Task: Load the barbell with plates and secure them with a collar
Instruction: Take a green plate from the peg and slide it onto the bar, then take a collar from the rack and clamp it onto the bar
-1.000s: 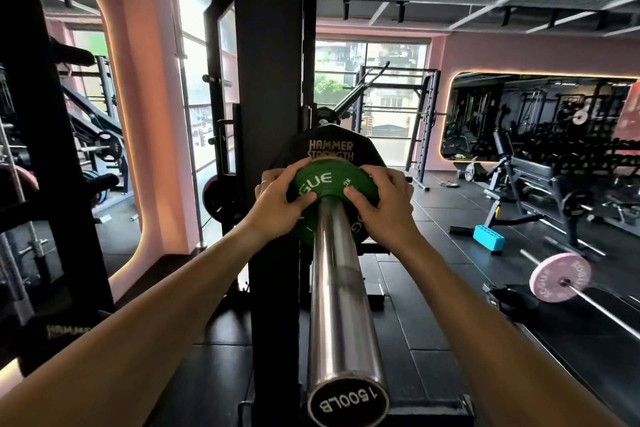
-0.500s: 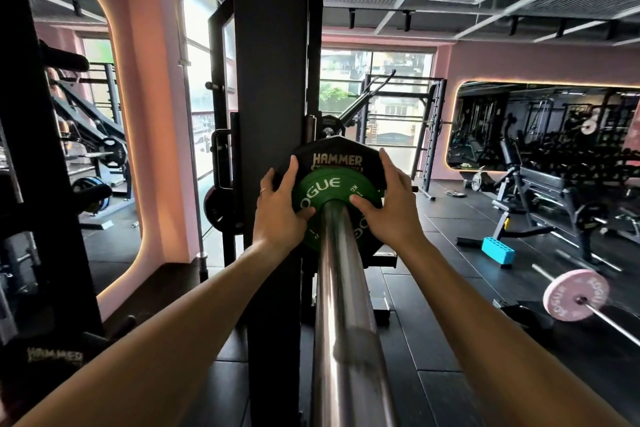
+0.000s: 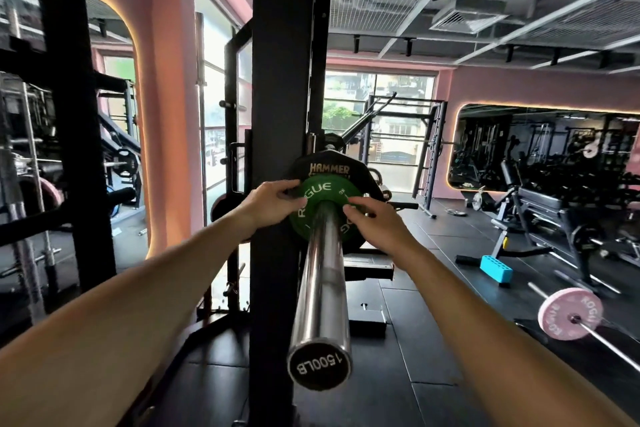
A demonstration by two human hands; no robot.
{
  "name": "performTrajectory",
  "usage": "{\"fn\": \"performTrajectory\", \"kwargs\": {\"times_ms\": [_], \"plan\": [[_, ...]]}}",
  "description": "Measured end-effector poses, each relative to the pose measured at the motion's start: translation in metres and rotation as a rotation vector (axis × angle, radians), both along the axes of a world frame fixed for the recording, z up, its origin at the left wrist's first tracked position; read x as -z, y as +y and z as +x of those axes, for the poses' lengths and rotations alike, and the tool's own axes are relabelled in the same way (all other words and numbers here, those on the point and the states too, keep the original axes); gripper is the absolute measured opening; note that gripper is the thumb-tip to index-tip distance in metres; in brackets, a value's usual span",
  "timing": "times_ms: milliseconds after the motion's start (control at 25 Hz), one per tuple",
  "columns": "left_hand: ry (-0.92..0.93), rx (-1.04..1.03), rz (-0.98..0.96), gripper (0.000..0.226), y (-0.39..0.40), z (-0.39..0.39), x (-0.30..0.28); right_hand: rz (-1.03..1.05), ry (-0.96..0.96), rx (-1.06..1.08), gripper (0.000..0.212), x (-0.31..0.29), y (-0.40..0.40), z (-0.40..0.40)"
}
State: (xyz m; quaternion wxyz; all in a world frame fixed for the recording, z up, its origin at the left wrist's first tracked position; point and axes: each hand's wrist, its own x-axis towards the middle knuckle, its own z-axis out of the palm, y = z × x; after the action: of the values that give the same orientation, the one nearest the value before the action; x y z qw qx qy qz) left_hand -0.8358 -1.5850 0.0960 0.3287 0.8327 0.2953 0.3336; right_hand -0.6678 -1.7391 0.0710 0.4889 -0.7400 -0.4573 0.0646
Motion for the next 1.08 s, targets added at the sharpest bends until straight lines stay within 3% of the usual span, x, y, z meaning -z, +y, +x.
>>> {"fn": "performTrajectory", "kwargs": {"times_ms": [200, 600, 920, 1080], "plan": [[-0.070, 0.076, -0.013, 0.029, -0.048, -0.037, -0.018, 0.053, 0.019, -0.111, 0.027, -0.022, -0.034, -0.036], [-0.086, 0.020, -0.036, 0.027, -0.060, -0.142, -0.012, 0.049, -0.095, -0.231, 0.023, -0.046, -0.041, -0.142], [-0.133, -0.074, -0.101, 0.023, -0.005, -0.313, 0.003, -0.090, -0.146, -0.417, 0.028, -0.057, 0.018, -0.301], [-0.110, -0.149, -0.098, 0.016, 0.032, -0.414, 0.010, -0.051, -0.089, -0.452, 0.022, -0.043, 0.066, -0.383]]}}
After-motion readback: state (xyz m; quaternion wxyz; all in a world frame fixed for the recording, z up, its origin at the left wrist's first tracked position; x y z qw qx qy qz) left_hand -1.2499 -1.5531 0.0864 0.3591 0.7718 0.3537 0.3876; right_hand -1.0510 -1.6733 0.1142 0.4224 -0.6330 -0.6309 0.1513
